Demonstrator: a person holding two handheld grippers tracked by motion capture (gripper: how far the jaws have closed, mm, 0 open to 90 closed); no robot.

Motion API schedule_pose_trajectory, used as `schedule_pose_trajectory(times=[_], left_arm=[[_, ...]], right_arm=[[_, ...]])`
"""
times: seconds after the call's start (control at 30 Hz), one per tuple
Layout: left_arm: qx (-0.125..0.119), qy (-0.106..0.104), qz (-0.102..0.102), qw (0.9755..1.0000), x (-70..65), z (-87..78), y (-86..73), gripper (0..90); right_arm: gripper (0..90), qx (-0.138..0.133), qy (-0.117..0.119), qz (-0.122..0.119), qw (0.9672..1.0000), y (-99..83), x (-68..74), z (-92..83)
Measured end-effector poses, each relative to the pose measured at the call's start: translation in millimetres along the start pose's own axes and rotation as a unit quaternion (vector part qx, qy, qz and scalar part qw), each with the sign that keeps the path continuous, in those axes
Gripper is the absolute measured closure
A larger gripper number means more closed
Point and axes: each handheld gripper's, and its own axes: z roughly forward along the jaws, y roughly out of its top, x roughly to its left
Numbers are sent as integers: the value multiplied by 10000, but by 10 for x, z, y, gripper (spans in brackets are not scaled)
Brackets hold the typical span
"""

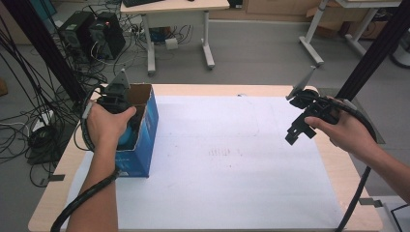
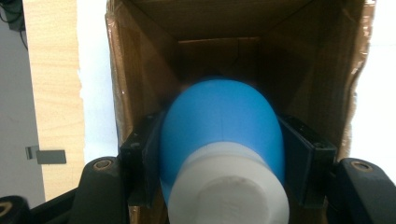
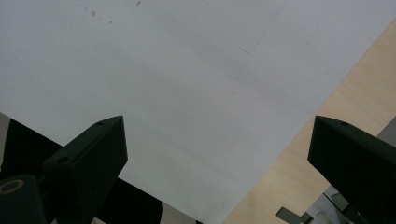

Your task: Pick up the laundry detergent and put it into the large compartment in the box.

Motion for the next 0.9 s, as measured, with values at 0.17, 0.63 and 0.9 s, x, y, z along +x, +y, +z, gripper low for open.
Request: schedule_pose_trajectory(times=[0.17,0.63,0.9], left_arm=[[9,7,15,10000,3,12,19,383],[-63,-35,-81,9999,47,54,41,381],[-46,-28,-90,9999,48,55,48,379]], right_arm=[[47,8,0,-6,10000,12,-2,14],[47,43,-2,-18,10000,56,23,65],[47,52,20,-29,10000,75,42,83]])
